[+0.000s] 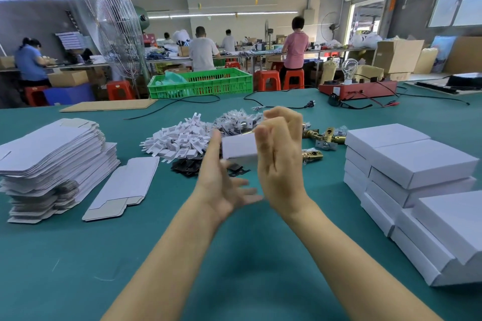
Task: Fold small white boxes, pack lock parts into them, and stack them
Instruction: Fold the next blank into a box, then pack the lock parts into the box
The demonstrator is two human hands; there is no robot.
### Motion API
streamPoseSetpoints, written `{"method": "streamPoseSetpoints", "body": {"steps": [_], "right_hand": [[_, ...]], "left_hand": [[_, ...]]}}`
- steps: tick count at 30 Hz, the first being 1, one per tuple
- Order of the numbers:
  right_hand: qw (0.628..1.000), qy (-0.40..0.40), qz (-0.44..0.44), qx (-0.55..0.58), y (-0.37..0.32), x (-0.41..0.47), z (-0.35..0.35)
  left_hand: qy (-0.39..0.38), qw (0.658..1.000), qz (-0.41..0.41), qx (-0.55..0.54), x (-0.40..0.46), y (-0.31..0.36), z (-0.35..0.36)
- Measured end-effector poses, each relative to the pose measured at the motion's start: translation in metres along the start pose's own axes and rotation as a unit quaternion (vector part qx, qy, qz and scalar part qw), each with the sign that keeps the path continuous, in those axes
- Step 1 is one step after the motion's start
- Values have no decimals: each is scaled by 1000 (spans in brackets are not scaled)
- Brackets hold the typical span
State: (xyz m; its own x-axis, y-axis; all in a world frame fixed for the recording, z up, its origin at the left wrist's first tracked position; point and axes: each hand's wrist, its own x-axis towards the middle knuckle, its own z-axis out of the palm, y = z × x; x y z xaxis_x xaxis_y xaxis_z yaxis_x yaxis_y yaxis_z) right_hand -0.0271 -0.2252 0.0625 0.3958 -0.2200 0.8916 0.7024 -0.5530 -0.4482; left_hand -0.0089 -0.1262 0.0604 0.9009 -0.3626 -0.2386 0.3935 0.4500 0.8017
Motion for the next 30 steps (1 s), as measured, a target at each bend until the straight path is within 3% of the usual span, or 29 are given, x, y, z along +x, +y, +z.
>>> {"method": "streamPoseSetpoints", "body": {"steps": [2,3,5,8,12,15,18,23,26,30], "right_hand": [[999,-44,-7,-10,4,-6,4],[997,-76,-3,-2,6,-10,6],[991,-128,30,31,11,-17,8],[981,-132,132,60,21,-21,6],[958,-31,285,17,46,-25,-5],[904,56,424,-2,73,-21,-23],[851,128,509,-13,98,-10,-43],[831,113,545,-22,129,9,-48],[827,69,546,-111,149,18,-38],[794,29,564,-225,165,35,-32]], "left_hand": [[-77,990,-70,-90,-1,9,-12],[-89,988,-67,-106,2,11,-18],[-92,994,-20,-47,9,11,-31],[-56,992,56,95,17,-4,-43],[10,960,176,216,26,-30,-51],[4,929,200,310,28,-38,-54],[1,902,209,377,32,-41,-58],[17,889,217,404,35,-41,-57],[12,884,227,408,36,-42,-59],[1,878,248,410,37,-42,-61]]}}
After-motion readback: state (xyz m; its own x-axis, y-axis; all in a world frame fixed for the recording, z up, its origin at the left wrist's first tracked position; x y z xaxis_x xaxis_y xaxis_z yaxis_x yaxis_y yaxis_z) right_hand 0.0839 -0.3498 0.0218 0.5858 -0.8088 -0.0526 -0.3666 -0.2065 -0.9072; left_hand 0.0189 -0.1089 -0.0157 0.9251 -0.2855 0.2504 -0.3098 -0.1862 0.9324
